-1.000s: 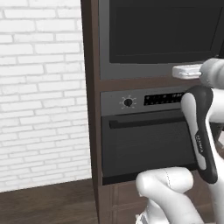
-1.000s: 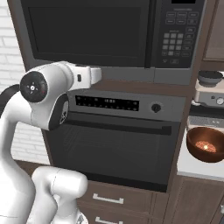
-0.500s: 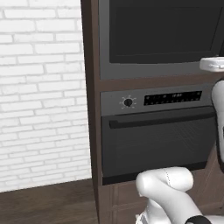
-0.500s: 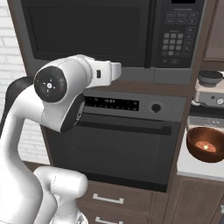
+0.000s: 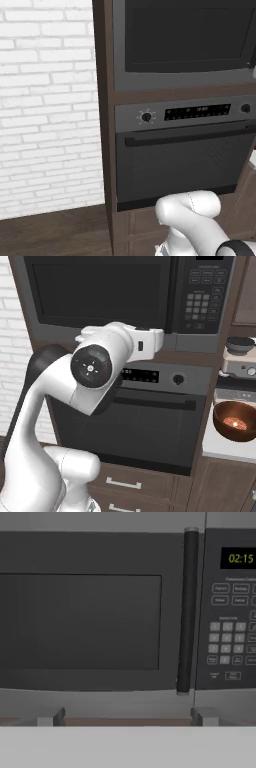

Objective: Open the microwave, place the bowl with waffle inside the microwave, then close the microwave door and turn it on.

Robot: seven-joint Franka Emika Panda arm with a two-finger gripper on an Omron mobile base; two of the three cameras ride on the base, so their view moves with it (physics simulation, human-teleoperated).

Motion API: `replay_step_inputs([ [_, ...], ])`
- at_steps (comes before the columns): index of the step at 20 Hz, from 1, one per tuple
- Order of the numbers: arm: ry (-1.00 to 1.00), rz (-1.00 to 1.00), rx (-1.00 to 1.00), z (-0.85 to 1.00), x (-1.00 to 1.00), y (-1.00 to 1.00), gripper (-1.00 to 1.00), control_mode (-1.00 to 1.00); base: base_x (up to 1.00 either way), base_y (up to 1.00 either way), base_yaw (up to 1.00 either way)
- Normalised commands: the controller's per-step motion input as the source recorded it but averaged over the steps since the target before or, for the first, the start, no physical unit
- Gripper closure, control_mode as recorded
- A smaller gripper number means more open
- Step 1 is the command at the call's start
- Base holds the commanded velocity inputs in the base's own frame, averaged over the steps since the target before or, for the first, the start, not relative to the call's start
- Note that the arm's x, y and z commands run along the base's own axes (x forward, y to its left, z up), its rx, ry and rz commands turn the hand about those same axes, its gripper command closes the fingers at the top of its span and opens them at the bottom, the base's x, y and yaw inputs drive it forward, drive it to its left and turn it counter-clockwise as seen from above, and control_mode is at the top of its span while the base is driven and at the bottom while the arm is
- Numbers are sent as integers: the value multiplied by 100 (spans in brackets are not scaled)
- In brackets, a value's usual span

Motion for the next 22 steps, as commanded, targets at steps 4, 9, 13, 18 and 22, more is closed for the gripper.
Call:
replay_step_inputs([
  [4, -2, 0, 0, 0, 0, -39, -100, -100, 0, 0, 0],
  [9, 0, 0, 0, 0, 0, -29, -100, -100, 0, 0, 0],
  [13, -1, 0, 0, 0, 0, -24, -100, -100, 0, 0, 0],
  [18, 0, 0, 0, -5, 11, -28, -100, -100, 0, 0, 0],
  [22, 0, 0, 0, -5, 29, -21, -100, -100, 0, 0, 0],
])
